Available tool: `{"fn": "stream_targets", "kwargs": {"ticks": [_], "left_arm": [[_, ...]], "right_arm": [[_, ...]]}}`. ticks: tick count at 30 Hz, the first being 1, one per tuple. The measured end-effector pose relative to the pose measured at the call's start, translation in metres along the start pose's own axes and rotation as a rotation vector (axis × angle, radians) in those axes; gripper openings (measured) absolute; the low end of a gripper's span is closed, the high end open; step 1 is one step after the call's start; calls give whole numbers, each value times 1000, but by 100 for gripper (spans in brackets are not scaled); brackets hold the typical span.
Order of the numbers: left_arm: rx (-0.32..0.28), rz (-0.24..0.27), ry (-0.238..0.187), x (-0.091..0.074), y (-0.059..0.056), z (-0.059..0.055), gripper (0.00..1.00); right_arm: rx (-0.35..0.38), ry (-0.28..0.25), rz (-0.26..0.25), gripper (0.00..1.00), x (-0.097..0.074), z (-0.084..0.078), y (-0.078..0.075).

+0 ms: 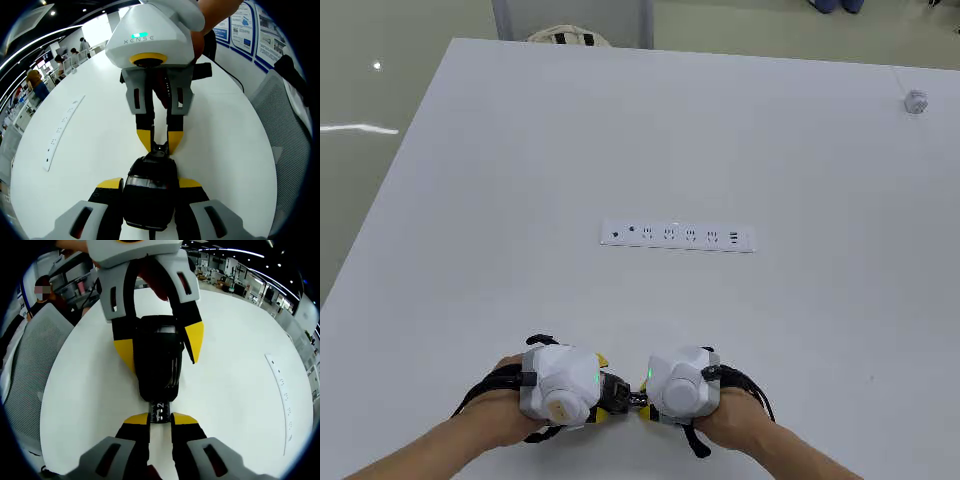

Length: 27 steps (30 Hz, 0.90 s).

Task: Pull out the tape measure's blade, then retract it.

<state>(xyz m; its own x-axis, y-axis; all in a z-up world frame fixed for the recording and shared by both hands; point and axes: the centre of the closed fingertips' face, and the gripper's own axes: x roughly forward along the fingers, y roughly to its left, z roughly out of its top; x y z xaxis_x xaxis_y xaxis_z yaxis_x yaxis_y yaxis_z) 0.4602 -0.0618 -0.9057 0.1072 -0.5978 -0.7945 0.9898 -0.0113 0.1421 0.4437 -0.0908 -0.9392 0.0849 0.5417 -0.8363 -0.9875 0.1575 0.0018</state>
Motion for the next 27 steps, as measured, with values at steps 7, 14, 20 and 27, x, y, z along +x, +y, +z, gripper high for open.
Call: {"fn": "stream_targets", "kwargs": {"ticks": [7, 14, 20, 27], "left_arm": [[3, 4, 9, 1, 0, 0, 36], [-4, 2, 23, 0, 1, -1, 35], [-6, 1, 23, 0, 2, -1, 35], [-21, 0, 23, 0, 2, -2, 34]], "right_arm": [[3, -5, -3, 15, 0, 0, -1], [-7, -11, -8, 14, 0, -1, -3], [-7, -12, -10, 14, 0, -1, -3], [-26, -13, -24, 13, -2, -2, -5]]}}
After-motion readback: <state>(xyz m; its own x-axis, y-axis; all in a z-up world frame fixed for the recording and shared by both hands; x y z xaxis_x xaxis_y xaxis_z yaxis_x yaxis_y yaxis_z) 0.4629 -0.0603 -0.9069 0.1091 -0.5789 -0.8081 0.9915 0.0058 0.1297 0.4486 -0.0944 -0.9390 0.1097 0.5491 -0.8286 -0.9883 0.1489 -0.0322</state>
